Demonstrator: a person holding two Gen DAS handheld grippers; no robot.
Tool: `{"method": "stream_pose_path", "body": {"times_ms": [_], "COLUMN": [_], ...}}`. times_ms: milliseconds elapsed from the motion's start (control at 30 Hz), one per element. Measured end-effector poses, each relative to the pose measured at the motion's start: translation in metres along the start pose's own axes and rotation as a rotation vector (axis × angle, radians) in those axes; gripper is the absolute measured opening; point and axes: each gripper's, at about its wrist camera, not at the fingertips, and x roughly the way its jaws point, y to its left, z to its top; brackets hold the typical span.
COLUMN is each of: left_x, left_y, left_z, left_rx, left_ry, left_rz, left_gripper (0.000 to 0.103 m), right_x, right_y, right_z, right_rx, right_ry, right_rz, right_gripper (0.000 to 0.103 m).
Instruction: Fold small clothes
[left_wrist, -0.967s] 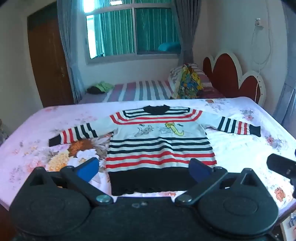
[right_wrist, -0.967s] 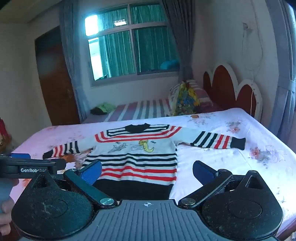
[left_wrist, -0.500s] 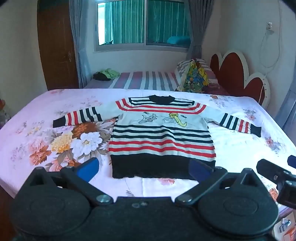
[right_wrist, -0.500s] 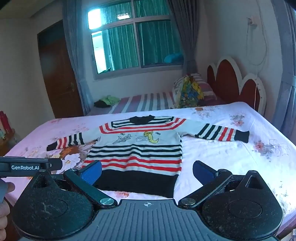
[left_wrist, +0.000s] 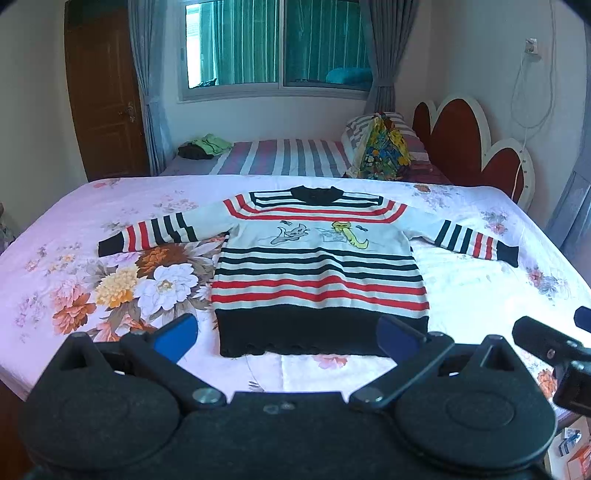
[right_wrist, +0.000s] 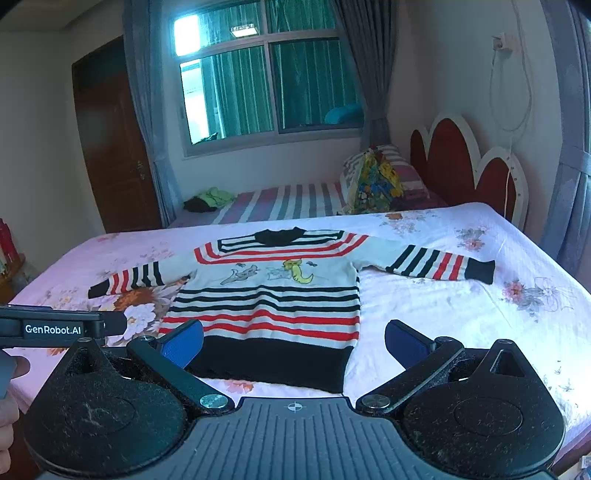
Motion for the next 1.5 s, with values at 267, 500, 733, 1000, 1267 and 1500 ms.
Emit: {"method": "stream_pose_path", "body": {"times_ms": [267,500,733,1000,1267,1500], "left_x": [-0.003,-0.004,-0.003,-0.002,0.0,0.002], "left_y": [0.0,-0.002,-0.003,-0.006,-0.003,0.002], "left_z": [0.0,-0.001,-0.002,0.001,0.004,0.005], "left_rx": [0.004,0.004,0.008,0.009,0.016,0.015], "left_ry": [-0.009,-0.006,-0.01,-0.014,-0.025,-0.019], "left_rz": [0.002,0.002,0.001,0.003,0.008,0.003], "left_gripper": [0.102,0.102,0.102,0.102,0.102,0.102], "right_x": [-0.001,0.001,0.002,0.003,0.005,0.01], "right_y": [0.0,0.001,0.0,0.002,0.002,0.004], "right_z": [-0.001,-0.003,-0.004,-0.004,-0.005,-0.008], "right_rx": [-0.002,-0.005,-0.001,-0.001,0.007,0.009], "right_ry": [0.001,0.003,0.001,0.004,0.005,0.013], "right_rz": [0.006,0.002,0.0,0.001,0.01,0.014], "right_gripper": [0.103,0.103,0.103,0.103,0.103,0.103]}}
